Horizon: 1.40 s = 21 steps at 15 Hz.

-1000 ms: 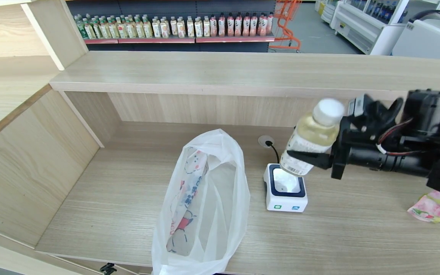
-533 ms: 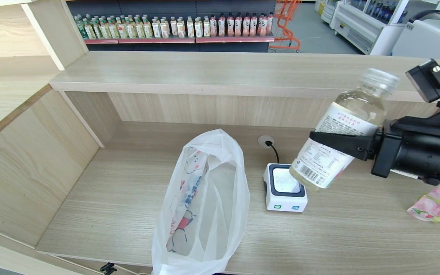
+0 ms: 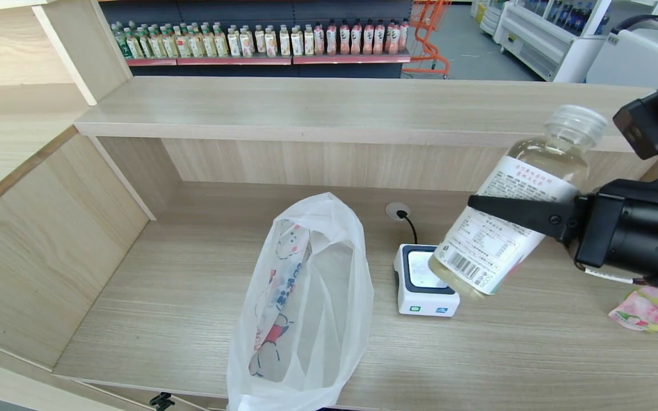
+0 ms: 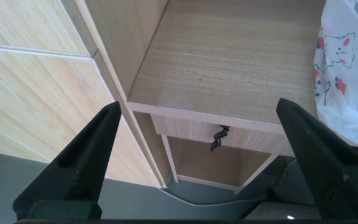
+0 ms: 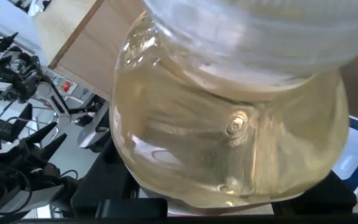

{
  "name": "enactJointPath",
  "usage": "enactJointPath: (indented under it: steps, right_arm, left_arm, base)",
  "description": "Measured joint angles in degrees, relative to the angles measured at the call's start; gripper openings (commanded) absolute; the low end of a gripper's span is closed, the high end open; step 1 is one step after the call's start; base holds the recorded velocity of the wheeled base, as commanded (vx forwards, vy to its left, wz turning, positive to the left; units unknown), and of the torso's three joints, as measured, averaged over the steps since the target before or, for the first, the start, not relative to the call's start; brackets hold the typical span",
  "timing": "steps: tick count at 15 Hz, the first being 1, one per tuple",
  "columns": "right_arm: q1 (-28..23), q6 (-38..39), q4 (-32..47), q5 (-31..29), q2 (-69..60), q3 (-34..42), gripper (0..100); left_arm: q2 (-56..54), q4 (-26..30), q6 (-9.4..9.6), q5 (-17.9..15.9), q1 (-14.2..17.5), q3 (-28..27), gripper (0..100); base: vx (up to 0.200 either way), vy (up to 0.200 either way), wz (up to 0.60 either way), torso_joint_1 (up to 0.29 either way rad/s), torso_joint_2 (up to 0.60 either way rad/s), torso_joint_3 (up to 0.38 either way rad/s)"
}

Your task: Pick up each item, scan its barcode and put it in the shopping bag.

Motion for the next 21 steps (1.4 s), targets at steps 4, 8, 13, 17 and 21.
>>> enactJointPath:
  steps: [4, 8, 13, 17, 21]
  right_arm:
    - [3.9, 1.8, -0.1, -0.1, 2.9, -0.6, 0]
    - [5.7, 1.7, -2.8, -0.2, 8.1, -1.1, 0]
    - [6.4, 1.6, -3.8, -2.0, 11.5, -1.1, 0]
    - [6.3, 1.6, -4.6, -2.3, 13.3, -1.1, 0]
    - [5.9, 1.5, -9.7, -4.8, 16.9, -1.1, 0]
  left_arm:
    - [0.0, 0.0, 0.00, 0.0, 0.0, 0.0, 100]
    - [0.0, 0.0, -0.05, 0.0, 0.0, 0.0, 100]
    - [0.0, 0.0, -0.02, 0.0, -0.1, 0.0, 100]
    - [0.0, 0.0, 0.00, 0.0, -0.1, 0.0, 100]
    - [0.0, 0.0, 0.00, 0.0, 0.0, 0.0, 100]
  base:
    - [0.000, 0.000, 0.00, 0.000, 0.00, 0.000]
    - [-0.100, 0.100, 0.00, 0.001, 0.00, 0.002]
    - [-0.040, 0.040, 0.00, 0.001, 0.00, 0.000]
    - [0.000, 0.000, 0.00, 0.000, 0.00, 0.000]
    - [0.000, 0.000, 0.00, 0.000, 0.00, 0.000]
